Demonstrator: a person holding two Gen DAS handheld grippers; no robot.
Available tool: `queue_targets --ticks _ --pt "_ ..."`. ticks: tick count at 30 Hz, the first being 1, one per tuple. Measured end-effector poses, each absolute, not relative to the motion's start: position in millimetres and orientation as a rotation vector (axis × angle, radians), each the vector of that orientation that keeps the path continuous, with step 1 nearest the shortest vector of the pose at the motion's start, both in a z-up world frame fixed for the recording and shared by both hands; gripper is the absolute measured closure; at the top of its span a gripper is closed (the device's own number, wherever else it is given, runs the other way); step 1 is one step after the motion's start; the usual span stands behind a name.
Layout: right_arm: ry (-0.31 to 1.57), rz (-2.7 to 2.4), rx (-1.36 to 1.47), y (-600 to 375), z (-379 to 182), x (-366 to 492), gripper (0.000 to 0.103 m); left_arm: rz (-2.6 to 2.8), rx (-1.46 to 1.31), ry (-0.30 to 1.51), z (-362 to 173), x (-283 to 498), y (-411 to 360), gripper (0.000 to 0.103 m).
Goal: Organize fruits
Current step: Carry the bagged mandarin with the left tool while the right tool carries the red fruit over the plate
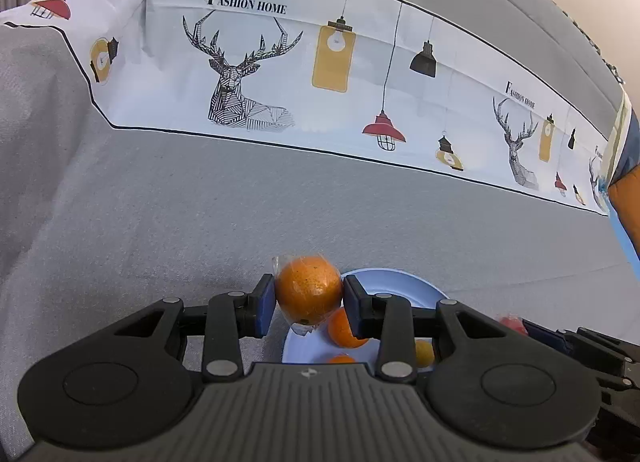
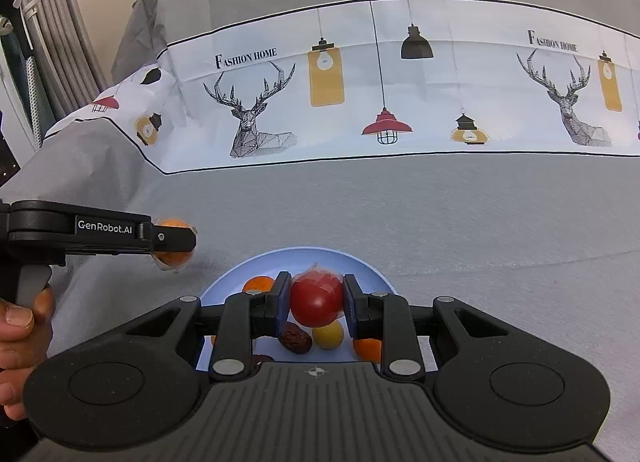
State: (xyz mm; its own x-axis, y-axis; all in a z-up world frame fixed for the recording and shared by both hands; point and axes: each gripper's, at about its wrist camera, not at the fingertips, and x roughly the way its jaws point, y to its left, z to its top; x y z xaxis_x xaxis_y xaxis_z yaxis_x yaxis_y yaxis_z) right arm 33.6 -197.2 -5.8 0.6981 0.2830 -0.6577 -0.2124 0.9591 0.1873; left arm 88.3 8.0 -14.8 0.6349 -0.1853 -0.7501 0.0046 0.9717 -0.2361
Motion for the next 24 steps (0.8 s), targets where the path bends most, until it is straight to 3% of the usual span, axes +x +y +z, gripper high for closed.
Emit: queue_targets --ticks 24 --pt "0.772 0.284 0.084 -191.4 -8.7 35.2 0.074 -0.122 -0.236 0.884 -17.7 91.7 6.3 0.063"
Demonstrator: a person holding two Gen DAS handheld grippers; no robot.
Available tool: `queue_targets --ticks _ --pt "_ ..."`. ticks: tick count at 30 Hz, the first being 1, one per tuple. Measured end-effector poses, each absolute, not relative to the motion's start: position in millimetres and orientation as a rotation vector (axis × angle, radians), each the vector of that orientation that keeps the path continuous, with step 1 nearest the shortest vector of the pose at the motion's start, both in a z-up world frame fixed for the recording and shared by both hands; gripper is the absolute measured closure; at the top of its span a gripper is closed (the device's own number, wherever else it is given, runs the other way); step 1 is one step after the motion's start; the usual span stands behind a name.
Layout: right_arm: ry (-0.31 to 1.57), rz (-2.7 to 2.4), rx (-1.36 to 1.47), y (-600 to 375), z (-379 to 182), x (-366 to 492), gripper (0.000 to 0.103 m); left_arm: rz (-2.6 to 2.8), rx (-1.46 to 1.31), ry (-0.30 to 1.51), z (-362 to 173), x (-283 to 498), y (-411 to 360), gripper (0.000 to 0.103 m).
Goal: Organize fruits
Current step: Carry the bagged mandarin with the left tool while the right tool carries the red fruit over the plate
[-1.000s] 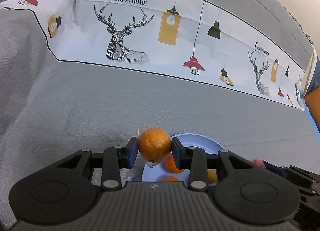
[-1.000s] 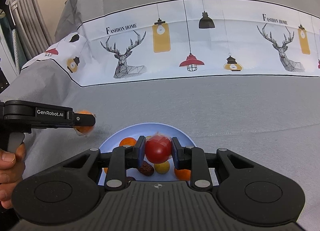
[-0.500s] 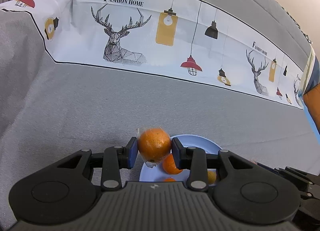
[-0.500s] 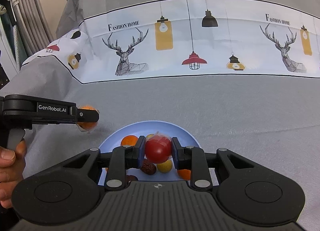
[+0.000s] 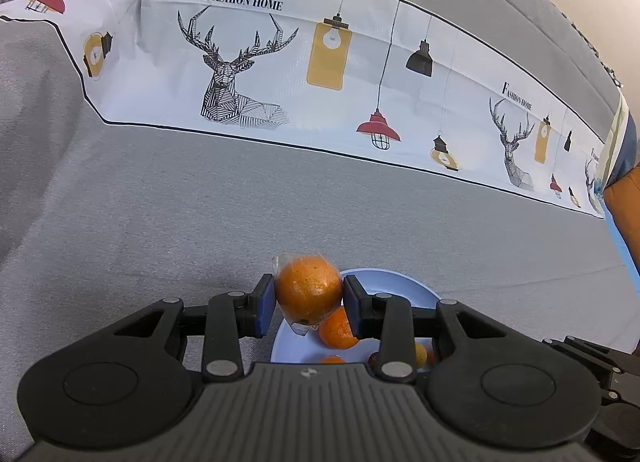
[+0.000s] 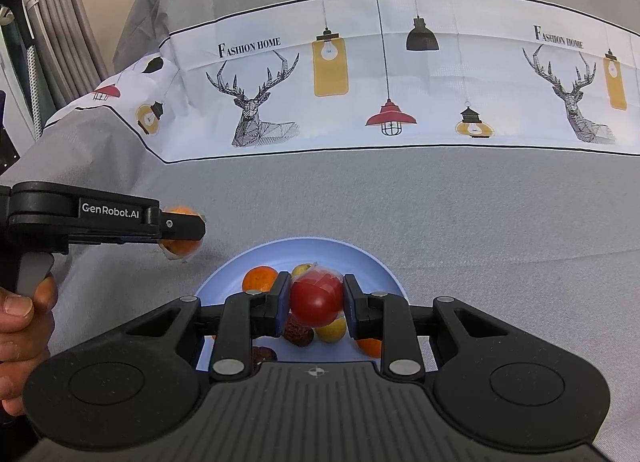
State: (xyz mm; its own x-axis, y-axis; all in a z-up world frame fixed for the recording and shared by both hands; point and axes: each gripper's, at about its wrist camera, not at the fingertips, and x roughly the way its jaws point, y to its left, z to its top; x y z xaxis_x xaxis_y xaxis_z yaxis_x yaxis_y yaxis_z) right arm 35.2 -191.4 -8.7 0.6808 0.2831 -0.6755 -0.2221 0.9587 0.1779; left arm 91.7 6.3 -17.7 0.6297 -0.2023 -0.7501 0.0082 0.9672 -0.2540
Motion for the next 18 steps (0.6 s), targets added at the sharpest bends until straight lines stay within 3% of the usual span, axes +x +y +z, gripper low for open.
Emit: queue_targets --ticks 18 --pt "0.771 0.288 0.077 -189.5 -9.7 33.8 0.074 -0.125 -0.236 0.882 -17.2 91.6 3.9 0.063"
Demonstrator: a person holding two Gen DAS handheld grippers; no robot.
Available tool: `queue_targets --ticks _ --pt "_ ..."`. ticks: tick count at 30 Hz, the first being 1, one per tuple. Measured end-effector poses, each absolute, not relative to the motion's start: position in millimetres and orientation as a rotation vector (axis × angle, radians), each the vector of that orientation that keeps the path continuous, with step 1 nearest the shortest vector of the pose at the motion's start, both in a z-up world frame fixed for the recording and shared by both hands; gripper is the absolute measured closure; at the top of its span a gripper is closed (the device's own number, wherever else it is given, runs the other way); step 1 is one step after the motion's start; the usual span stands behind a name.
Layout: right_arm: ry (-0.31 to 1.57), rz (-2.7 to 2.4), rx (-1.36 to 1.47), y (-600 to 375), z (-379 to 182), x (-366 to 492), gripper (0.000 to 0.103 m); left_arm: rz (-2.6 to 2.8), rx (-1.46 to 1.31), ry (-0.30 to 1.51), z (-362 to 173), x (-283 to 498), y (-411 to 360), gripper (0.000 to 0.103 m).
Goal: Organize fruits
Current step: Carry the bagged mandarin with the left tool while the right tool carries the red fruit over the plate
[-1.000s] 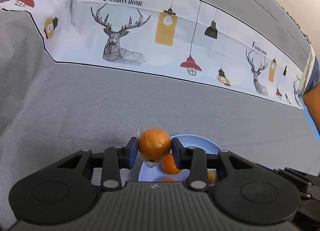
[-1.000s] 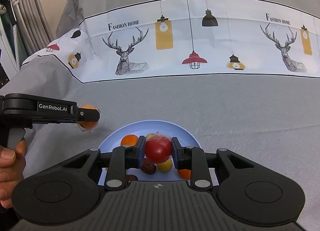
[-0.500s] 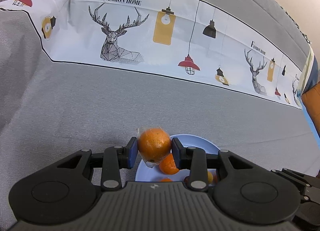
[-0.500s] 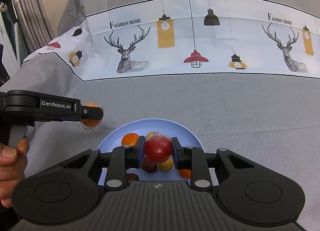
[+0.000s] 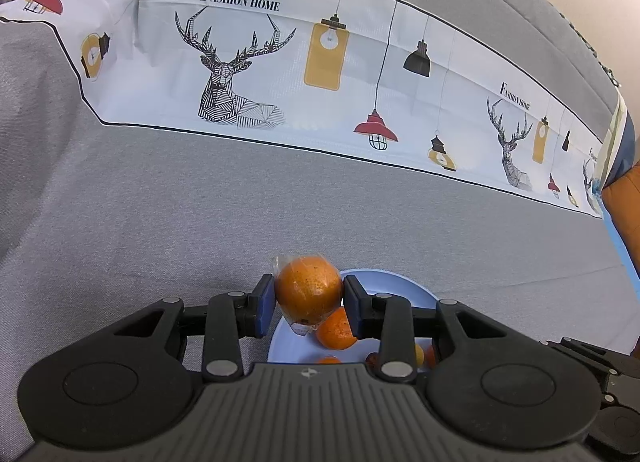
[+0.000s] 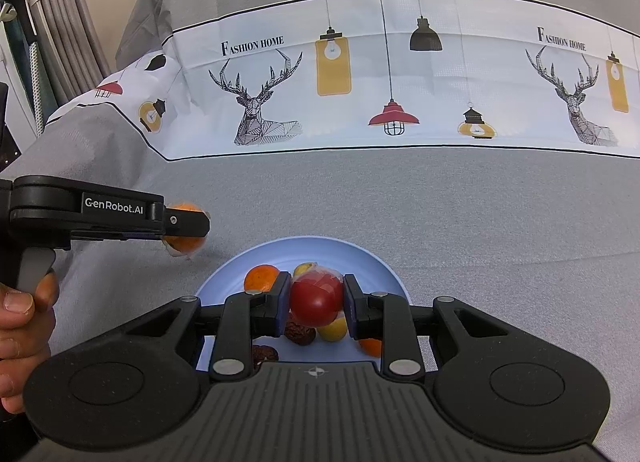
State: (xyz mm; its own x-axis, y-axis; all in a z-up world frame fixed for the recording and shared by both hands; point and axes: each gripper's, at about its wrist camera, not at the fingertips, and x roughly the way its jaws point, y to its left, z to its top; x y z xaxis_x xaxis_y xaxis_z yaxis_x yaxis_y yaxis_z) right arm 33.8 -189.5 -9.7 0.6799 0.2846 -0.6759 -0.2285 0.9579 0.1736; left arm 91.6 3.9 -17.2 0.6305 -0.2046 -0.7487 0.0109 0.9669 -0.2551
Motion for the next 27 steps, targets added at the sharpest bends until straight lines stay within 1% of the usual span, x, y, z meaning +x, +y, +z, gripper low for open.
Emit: queue_targets --ticks 27 --pt "0.782 0.288 0.065 -186.5 -12.5 34.0 0.074 -0.127 -0.245 0.877 -16.3 92.0 -2.9 0.063"
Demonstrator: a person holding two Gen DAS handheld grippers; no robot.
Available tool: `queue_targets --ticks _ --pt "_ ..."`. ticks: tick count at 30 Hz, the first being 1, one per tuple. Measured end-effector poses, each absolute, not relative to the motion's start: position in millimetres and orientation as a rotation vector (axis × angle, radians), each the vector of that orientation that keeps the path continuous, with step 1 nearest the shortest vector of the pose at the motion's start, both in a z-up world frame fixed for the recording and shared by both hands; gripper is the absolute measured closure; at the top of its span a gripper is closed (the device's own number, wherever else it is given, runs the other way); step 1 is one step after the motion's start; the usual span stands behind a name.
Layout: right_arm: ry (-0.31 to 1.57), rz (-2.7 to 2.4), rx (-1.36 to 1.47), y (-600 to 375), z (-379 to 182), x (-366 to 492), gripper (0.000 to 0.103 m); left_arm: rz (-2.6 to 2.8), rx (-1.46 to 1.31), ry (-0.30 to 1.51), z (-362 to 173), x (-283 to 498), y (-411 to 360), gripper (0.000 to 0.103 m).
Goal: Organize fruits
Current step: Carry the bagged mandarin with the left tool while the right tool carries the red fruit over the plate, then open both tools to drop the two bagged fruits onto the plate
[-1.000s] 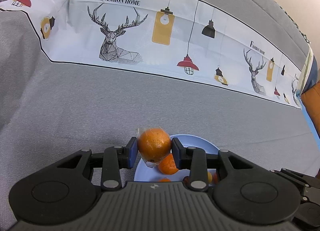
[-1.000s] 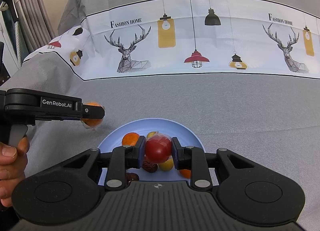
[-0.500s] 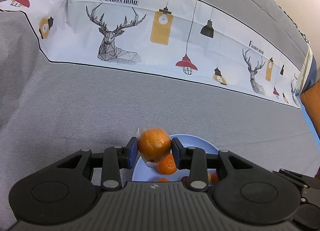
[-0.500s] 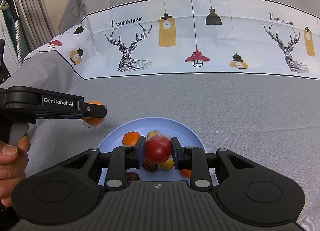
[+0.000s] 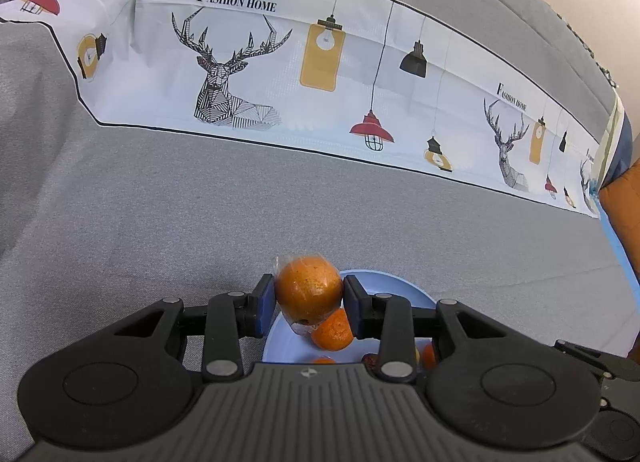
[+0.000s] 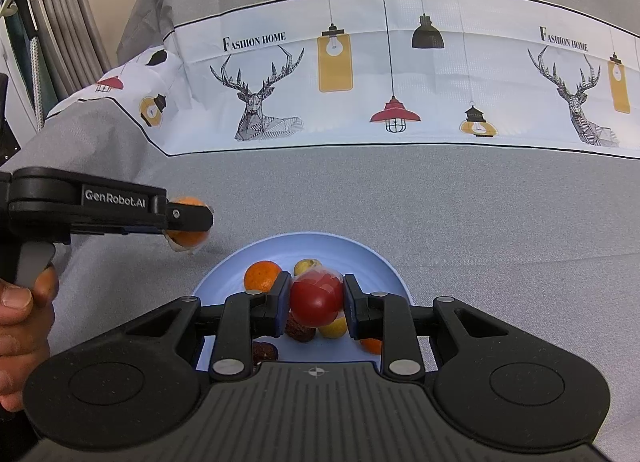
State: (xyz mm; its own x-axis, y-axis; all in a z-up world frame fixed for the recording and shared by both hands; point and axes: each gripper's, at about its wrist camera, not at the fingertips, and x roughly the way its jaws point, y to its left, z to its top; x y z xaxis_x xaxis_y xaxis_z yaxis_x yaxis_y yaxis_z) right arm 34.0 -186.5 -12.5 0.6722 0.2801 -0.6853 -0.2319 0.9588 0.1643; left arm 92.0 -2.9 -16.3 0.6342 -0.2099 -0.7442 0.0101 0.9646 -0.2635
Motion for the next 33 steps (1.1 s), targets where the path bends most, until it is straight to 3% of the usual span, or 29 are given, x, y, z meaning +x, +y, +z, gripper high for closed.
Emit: queue_targets --ticks 15,16,20,26,33 --pt "0.98 0.304 -0.013 -176.7 -41.5 37.6 0.073 -0.349 -0.253 0.896 -22.3 89.2 -42.3 0.063" --pt "0.992 0.305 -0.032 -173.5 -43.8 36.3 0.073 -0.364 -0.246 0.896 -22.1 88.4 -45.0 0.058" --pt "0.984 0.298 -0.064 -171.2 -43.1 32.9 0.049 -0.379 -0.24 0.85 -15.6 83.6 -43.5 0.042" --pt "0.961 0.244 0.001 -187.2 -35.5 32.4 0.04 -0.315 -0.242 0.808 -6.7 72.3 -28.0 0.04" --pt "0.777 0.186 -0.089 -189.3 -0.8 3.1 0.016 -0.207 -0.113 0.632 29.9 30.2 -18.9 0.02"
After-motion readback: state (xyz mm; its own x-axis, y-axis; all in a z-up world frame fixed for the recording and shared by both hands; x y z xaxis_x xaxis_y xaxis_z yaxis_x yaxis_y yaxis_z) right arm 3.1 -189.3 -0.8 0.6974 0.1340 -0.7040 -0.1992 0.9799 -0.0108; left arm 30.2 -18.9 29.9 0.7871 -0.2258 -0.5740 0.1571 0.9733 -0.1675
